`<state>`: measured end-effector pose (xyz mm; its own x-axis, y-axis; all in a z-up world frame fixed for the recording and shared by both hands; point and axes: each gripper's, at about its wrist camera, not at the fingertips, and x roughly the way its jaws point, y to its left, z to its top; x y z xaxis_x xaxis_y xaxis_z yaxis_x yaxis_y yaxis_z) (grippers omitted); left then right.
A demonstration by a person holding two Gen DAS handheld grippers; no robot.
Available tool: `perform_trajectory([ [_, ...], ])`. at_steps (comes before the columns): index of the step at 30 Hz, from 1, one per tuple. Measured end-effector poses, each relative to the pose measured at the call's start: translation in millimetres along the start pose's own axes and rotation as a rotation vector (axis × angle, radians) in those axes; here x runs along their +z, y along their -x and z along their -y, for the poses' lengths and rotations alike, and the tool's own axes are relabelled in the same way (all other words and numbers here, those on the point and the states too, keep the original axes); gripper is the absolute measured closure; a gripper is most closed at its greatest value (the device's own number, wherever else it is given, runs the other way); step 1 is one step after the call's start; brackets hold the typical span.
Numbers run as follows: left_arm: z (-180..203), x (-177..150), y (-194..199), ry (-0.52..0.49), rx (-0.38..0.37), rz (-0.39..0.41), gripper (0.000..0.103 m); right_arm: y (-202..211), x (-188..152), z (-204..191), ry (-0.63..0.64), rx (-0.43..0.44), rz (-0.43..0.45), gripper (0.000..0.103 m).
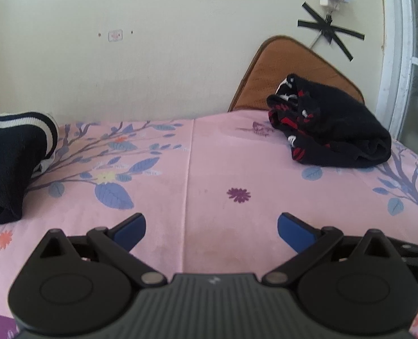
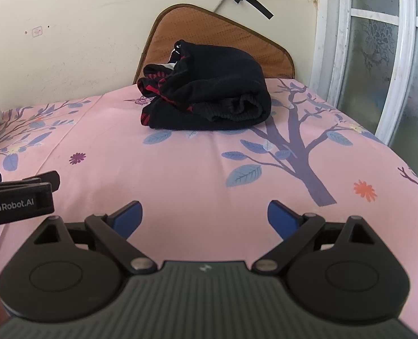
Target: Fold small clothes
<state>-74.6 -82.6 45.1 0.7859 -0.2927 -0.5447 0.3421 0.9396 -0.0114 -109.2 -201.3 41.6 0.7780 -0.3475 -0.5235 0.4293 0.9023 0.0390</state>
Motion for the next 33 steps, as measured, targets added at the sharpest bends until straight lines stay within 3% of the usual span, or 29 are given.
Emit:
perform_trajectory([
  [23,5,0,4,-0.041,-0.019,0.013,0.0,9,-4,27,-0.047,-0.041,-0.002,0.006],
  [33,27,1,8,-0.128,0.014,-0.101,0.0,23,-7,31,-0.084,0.025,-0.003,0.006],
])
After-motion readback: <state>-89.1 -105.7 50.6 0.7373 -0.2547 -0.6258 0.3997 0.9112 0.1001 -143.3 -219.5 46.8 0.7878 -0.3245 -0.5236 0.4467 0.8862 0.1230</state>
